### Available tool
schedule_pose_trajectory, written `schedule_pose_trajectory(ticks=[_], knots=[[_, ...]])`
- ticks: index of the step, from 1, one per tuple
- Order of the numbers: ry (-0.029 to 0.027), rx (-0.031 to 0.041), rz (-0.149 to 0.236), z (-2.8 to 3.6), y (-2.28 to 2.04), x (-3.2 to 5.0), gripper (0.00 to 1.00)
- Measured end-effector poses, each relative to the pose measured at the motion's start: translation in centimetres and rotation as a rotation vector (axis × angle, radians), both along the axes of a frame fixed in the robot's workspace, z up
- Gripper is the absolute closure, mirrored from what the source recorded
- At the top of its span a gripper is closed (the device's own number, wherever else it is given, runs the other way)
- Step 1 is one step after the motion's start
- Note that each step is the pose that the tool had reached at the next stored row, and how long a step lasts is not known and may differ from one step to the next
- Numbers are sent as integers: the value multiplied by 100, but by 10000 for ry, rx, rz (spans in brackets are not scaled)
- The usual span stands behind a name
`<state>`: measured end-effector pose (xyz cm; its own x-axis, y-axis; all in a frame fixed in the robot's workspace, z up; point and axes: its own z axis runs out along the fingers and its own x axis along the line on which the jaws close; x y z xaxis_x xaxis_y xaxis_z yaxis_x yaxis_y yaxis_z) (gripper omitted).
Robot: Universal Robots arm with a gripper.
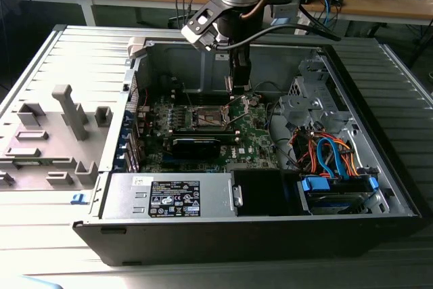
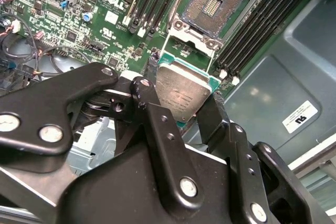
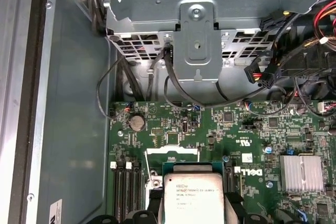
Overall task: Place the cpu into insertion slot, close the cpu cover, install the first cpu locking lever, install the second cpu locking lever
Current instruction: 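Place the cpu into insertion slot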
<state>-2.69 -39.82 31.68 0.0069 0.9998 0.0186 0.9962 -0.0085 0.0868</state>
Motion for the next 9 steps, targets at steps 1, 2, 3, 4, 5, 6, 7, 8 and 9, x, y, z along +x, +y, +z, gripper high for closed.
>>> schedule_pose_trajectory(ticks=[1, 2, 3, 4, 5, 6, 7, 8, 9], knots=[[0, 0, -20, -1, 0, 0, 45], [0, 0, -37, -1, 0, 0, 45], [0, 0, -52, -2, 0, 0, 45], [0, 0, -69, -3, 0, 0, 45], [0, 0, -88, -3, 0, 0, 45], [0, 0, -103, -4, 0, 0, 45], [0, 0, -119, -5, 0, 0, 45], [0, 0, -135, -5, 0, 0, 45], [0, 0, -154, -6, 0, 0, 45]])
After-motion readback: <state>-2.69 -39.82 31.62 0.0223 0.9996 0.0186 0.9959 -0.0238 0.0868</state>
